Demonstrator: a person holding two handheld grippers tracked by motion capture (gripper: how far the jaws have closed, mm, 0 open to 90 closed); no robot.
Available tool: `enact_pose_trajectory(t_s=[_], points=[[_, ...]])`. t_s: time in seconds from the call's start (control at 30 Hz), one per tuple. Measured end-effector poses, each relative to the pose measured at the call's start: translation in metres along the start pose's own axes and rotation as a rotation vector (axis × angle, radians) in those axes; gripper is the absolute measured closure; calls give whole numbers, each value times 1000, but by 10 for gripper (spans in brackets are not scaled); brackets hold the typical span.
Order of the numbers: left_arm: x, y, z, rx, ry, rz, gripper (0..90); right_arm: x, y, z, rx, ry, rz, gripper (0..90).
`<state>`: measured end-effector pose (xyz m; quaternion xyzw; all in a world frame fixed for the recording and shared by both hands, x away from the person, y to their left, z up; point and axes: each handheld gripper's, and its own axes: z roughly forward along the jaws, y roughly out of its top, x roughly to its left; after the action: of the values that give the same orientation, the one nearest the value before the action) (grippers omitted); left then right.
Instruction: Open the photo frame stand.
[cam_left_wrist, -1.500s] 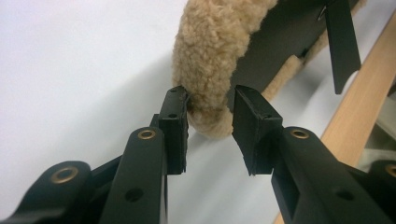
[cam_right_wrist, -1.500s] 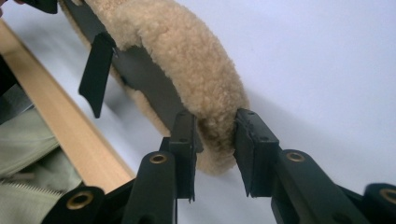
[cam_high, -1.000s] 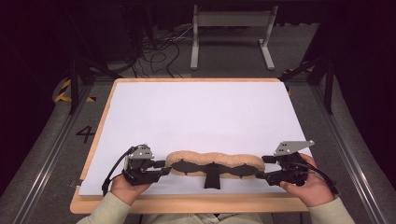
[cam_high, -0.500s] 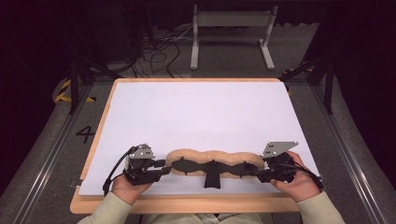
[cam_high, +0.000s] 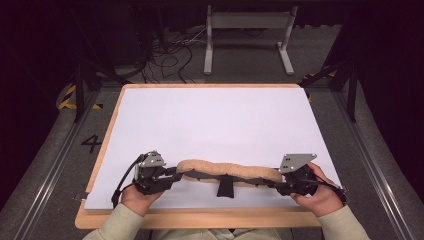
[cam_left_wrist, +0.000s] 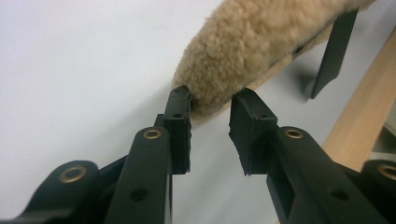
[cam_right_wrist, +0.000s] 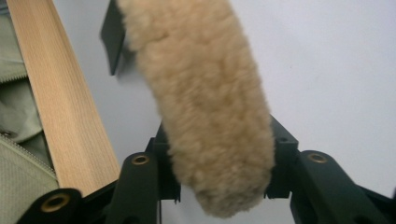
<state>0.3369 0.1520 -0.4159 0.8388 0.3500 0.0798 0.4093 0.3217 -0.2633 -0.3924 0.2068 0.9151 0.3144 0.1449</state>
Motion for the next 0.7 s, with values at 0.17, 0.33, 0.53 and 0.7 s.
enact_pose_trajectory(t_s=[0.17,0.33,0.53,0.7], points=[[6,3,-2,-34,23,-3,678,4,2,0,-34,-6,-57,638],[16,9,3,-50,33,-21,662,-1,8,2,-51,-36,-95,641],[29,13,15,-59,42,-29,658,-13,12,11,-69,-58,-128,641],[33,13,15,-74,24,-28,660,-19,8,15,-83,-51,-131,639]])
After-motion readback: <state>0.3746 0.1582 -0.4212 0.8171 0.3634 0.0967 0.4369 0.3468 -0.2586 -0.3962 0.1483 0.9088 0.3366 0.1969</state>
